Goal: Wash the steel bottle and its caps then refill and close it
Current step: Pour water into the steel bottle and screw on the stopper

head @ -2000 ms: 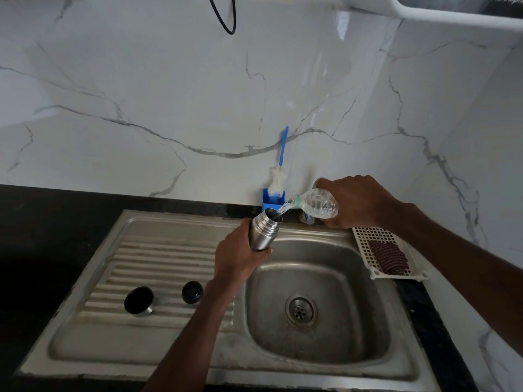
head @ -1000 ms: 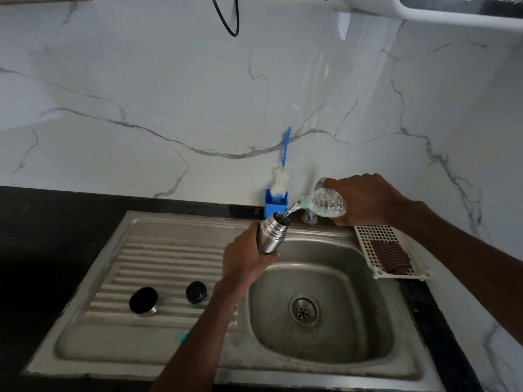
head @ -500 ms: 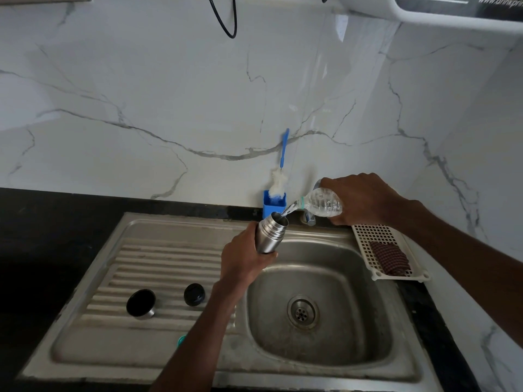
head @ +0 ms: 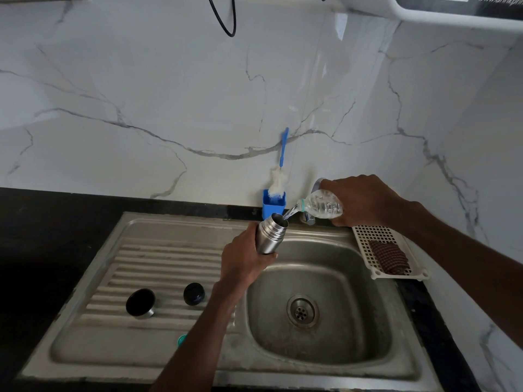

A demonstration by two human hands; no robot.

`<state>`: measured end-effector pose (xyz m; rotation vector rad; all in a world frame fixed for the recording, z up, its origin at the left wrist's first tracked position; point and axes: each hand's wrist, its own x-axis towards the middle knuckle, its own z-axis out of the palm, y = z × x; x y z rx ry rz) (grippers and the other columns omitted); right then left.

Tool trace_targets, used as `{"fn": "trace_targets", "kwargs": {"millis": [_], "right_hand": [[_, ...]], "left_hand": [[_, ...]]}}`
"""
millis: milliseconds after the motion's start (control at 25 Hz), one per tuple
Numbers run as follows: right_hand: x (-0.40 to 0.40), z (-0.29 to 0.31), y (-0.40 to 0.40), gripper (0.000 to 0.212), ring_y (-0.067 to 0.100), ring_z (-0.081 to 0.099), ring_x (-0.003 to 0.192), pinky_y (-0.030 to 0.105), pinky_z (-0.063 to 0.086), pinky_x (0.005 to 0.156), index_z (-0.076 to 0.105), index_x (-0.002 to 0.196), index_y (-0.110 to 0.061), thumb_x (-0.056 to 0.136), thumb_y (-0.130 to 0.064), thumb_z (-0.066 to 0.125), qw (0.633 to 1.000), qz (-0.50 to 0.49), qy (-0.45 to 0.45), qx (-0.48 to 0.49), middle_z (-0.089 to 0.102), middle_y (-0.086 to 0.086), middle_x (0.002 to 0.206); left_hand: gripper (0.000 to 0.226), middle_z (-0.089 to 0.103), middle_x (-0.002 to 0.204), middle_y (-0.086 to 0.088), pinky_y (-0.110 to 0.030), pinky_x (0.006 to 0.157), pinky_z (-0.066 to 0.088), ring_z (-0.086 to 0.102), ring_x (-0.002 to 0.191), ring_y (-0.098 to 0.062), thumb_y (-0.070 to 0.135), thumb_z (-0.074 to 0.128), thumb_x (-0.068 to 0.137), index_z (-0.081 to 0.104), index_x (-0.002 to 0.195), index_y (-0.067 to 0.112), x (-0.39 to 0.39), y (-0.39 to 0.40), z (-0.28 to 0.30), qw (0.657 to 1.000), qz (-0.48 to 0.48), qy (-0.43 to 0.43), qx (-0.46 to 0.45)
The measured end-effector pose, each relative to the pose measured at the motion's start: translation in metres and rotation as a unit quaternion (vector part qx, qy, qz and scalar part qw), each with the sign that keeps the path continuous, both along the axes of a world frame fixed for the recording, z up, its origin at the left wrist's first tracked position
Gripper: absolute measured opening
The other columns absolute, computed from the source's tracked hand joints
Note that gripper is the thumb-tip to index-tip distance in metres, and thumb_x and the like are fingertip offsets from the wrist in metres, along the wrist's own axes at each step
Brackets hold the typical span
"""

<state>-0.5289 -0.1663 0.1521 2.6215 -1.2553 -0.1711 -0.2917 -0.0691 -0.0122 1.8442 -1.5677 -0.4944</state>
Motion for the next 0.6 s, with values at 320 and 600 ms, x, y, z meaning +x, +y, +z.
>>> {"fn": "trace_targets", "kwargs": {"millis": [320, 600], "right_hand": [[0.0003, 0.0039, 0.0032, 0.067, 0.015, 0.066, 0.100, 0.032, 0.049, 0.082, 0.048, 0.136, -0.034, 0.079, -0.059, 0.075, 1.000, 0.004, -0.001, 0.004, 0.069, -0.011, 0.116], [0.0029, 0.0049, 0.0031, 0.072, 0.015, 0.066, 0.103, 0.030, 0.047, 0.082, 0.046, 0.139, -0.035, 0.078, -0.059, 0.075, 1.000, 0.008, 0.007, 0.007, 0.068, -0.012, 0.120]], "left_hand": [[0.060, 0.073, 0.105, 0.012, -0.031, 0.076, 0.054, 0.068, 0.086, -0.010, 0.048, 0.088, 0.070, 0.054, 0.116, 0.033, 0.0006, 0.0013, -0.0048, 1.000, 0.001, -0.006, -0.001], [0.058, 0.072, 0.102, 0.012, -0.033, 0.075, 0.056, 0.067, 0.083, -0.009, 0.050, 0.087, 0.070, 0.054, 0.114, 0.031, 0.0017, 0.0011, -0.0102, 1.000, -0.003, -0.008, 0.004]]}}
